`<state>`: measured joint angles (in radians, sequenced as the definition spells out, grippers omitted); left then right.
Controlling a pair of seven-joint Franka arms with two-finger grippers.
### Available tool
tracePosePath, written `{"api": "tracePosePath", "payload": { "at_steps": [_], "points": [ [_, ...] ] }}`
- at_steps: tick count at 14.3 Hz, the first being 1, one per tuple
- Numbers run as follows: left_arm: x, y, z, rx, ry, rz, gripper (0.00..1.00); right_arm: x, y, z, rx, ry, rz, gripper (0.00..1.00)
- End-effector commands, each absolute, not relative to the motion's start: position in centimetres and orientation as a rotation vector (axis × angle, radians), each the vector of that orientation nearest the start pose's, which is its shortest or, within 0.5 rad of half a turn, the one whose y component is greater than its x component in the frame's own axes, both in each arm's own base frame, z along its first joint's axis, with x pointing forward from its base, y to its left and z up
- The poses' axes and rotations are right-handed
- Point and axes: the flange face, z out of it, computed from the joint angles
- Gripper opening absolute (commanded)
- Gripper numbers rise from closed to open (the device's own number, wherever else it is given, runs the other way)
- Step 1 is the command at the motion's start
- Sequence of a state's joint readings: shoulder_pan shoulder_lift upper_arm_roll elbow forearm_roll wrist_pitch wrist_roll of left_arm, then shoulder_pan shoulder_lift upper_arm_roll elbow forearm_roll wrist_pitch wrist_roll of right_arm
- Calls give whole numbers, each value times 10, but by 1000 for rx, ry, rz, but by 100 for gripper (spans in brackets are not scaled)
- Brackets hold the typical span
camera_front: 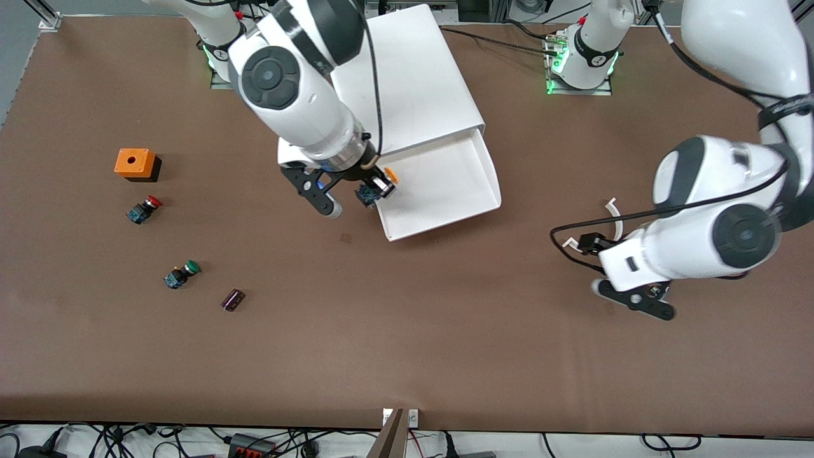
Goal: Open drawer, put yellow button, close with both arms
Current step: 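Carry the yellow button with the right gripper over the open drawer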
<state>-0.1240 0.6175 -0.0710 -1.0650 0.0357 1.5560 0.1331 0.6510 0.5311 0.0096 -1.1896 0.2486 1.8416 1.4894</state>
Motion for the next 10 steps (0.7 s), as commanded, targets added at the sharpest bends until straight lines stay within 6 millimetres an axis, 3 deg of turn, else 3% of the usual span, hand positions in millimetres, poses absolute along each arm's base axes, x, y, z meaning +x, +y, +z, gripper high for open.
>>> {"api": "tracePosePath", "payload": {
  "at_steps": [1,2,3,5,6,10],
  "points": [
    [708,-113,486,-3110,299,136,100,553,497,474,-2517,1402,245,0],
    [702,-112,508,-3117,228,90,100,551,506,465,-2492,1440,242,0],
    [699,-112,516,-3130,175,75,100,548,511,460,-2480,1463,246,0],
    [697,-86,532,-3196,81,42,100,547,515,451,-2465,1513,257,0],
    [691,-84,532,-3196,76,13,100,548,517,442,-2455,1550,270,0],
    [629,-81,535,-3175,77,-39,100,547,528,417,-2357,1709,294,0]
  ]
}}
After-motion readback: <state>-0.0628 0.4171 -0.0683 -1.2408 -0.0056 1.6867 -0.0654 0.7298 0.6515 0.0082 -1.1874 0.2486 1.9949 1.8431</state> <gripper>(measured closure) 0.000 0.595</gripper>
